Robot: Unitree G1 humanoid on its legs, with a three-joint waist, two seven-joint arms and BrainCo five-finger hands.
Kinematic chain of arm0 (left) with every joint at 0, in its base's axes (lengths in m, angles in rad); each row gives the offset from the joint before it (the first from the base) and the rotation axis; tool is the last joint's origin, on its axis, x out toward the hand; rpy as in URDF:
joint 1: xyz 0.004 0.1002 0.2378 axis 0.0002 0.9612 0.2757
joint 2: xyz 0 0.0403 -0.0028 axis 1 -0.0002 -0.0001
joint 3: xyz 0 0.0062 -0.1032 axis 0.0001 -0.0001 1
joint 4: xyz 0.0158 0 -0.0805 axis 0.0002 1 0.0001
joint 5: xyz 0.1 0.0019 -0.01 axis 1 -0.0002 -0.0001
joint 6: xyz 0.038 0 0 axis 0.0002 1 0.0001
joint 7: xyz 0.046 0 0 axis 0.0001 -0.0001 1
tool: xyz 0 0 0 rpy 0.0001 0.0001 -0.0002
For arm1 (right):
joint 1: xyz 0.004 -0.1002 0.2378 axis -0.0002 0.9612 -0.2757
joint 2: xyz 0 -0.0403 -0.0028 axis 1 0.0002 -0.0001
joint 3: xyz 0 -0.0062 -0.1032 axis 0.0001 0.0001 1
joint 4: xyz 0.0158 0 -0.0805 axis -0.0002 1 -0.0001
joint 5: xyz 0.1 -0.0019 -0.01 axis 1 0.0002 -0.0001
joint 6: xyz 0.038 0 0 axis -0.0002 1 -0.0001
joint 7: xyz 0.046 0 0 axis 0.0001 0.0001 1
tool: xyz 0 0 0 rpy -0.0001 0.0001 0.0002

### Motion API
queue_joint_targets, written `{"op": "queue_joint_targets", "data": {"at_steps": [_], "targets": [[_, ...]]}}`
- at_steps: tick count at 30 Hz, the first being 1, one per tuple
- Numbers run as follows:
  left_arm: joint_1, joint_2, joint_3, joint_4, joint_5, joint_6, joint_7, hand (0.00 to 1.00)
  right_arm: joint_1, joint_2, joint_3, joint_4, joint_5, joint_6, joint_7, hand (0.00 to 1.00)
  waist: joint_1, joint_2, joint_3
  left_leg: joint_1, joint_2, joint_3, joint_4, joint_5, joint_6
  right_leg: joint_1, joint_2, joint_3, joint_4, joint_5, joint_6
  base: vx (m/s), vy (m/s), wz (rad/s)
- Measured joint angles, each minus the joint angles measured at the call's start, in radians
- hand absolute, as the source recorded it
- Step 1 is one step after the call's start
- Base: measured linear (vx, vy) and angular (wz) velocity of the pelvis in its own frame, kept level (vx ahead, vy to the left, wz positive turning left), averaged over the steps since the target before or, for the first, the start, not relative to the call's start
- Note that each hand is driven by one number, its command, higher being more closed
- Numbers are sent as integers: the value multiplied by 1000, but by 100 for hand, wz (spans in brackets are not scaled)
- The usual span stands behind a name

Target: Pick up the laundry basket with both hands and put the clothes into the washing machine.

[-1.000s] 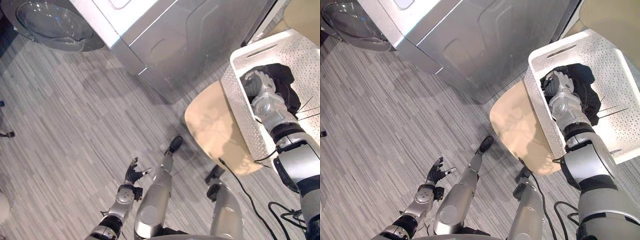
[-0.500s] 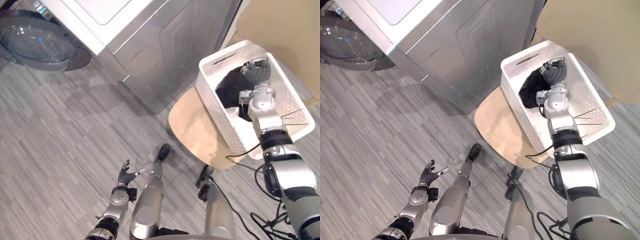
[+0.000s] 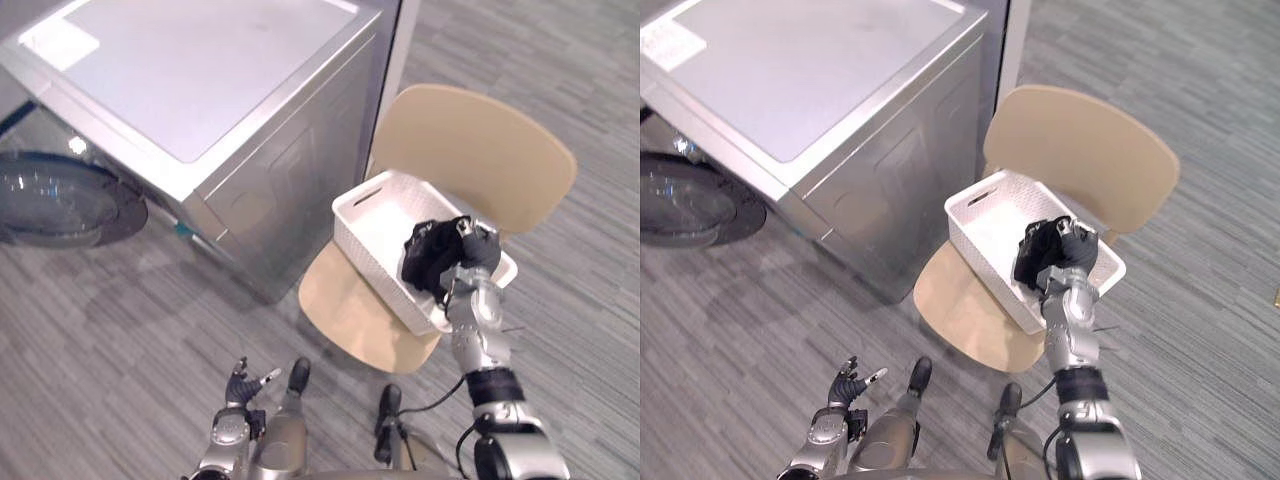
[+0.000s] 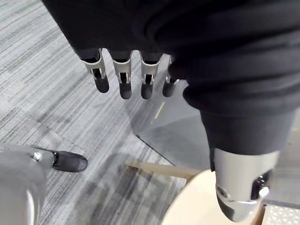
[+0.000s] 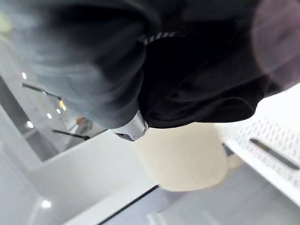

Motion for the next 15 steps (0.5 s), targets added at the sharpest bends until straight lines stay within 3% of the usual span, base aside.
{"op": "queue_joint_targets", "data": {"at_steps": [1, 2, 5, 7, 8, 10, 11, 13, 14, 15], "targets": [[12, 2, 0, -12, -2, 0, -2, 0, 8, 10, 33, -35, 16, -9, 18, 100, -5, -9, -5, 9, 1, 29, 0, -6, 0, 0, 3, 28, -17, 17, 0, -34, 33, -67], [13, 2, -5, -34, -6, 0, -12, 0, 38, 16, 59, -96, 36, -16, 47, 100, -29, -11, -6, 8, 0, 37, 14, -13, -2, 0, 3, 32, -12, 20, 1, -41, 47, -42], [28, 9, -4, -104, -6, -2, -20, 0, 91, 27, 80, -143, 43, -16, 87, 100, -46, -25, -20, -30, 4, 31, 107, -44, 13, 5, -5, 31, -5, 27, 15, -32, -3, -1], [28, 14, 1, -158, -6, -5, -20, 0, 124, 29, 95, -208, 51, -16, 97, 100, -55, -16, -22, -59, 37, 10, 122, -47, 14, -58, 13, 31, 246, -105, -25, -37, -100, 35], [35, 22, 3, -211, -6, -5, -19, 0, 155, 30, 102, -251, 51, -16, 112, 100, -49, -33, -28, -61, 35, -26, 131, -37, 0, -59, -7, 42, 471, -225, 1, 20, -145, 67], [64, 17, 24, -301, -6, -4, -16, 0, 152, 30, 137, -257, 45, -16, 128, 100, -39, -47, -39, -84, 26, -67, 154, -31, -10, -5, -14, 67, 511, -301, 18, -71, -325, 75], [81, 13, 28, -377, -9, -7, -12, 0, 150, 28, 157, -276, 37, -16, 131, 100, -17, -50, -46, -116, 19, -86, 168, -25, -18, 9, -5, 63, 441, -331, 11, -157, -368, 50], [108, -26, 26, -459, -21, -19, -5, 0, 139, 8, 180, -291, 35, -16, 131, 100, 23, -25, -55, -158, 42, -93, 167, -13, -26, 42, 27, 35, 318, -361, -27, -136, -225, 16], [125, -71, 15, -500, -39, -23, 6, 0, 136, -12, 189, -291, 36, -16, 131, 100, 29, 17, -51, -184, 60, -117, 171, 17, -13, 42, 53, 8, 298, -340, -35, -207, -182, 49], [154, -91, -15, -566, -49, -23, 6, 0, 144, -20, 194, -291, 36, -16, 129, 100, 24, 34, -51, -196, 61, -124, 165, 51, -6, 30, 56, -27, 318, -347, -45, -176, -137, 69]]}}
